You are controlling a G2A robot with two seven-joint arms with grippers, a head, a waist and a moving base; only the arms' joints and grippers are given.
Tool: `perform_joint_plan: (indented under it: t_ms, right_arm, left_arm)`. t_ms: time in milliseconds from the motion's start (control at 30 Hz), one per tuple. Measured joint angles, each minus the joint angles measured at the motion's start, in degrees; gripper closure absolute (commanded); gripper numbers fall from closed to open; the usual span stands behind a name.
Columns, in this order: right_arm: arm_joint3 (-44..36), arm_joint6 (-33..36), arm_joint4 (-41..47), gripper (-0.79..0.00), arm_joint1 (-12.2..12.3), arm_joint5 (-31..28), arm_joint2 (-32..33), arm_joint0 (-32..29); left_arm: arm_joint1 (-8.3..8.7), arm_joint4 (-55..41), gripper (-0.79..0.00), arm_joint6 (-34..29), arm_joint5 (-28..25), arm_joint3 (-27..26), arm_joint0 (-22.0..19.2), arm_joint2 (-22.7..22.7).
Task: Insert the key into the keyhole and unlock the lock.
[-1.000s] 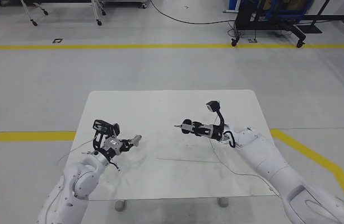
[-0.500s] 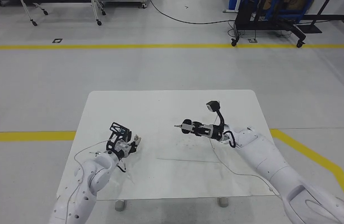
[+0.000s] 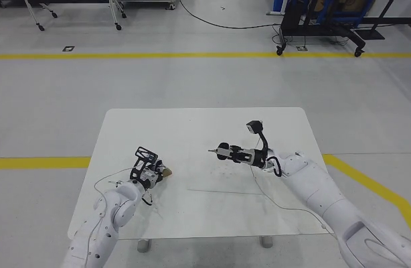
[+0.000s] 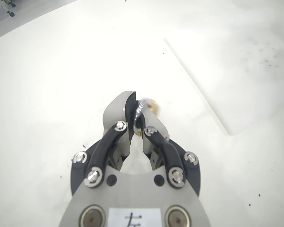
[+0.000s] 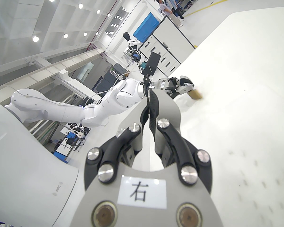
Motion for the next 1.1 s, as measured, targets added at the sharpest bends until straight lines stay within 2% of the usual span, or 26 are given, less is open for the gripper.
perform_joint_plan:
  t_ms: [267, 533, 900, 1000, 1100]
  right_arm:
    - [0.0, 0.0, 0.0, 0.0, 0.0, 0.0, 0.0, 0.0]
    - [0.0, 0.0, 0.0, 0.0, 0.0, 0.0, 0.0, 0.0]
    - [0.0, 0.0, 0.0, 0.0, 0.0, 0.0, 0.0, 0.0]
    - [-0.1, -0.7, -0.6, 0.0, 0.0, 0.7, 0.1, -0.1]
    - [-1.4, -5.0, -5.9, 0.0, -0.2, 5.5, 0.3, 0.2]
  left_arm:
    - [-0.31, 0.0, 0.0, 0.6, 1.1, 0.2, -0.2, 0.7]
    - [-0.83, -18.0, 0.0, 1.2, 0.6, -0.6, -0.4, -3.7]
    - [-0.96, -20.8, 0.0, 1.1, 0.2, -2.3, 0.7, -4.0]
    - [-1.55, -33.6, 0.0, -5.2, 2.9, -1.6, -1.0, -5.9]
    - [-1.86, -53.1, 0.0, -16.3, 9.4, 2.1, -5.3, -8.2]
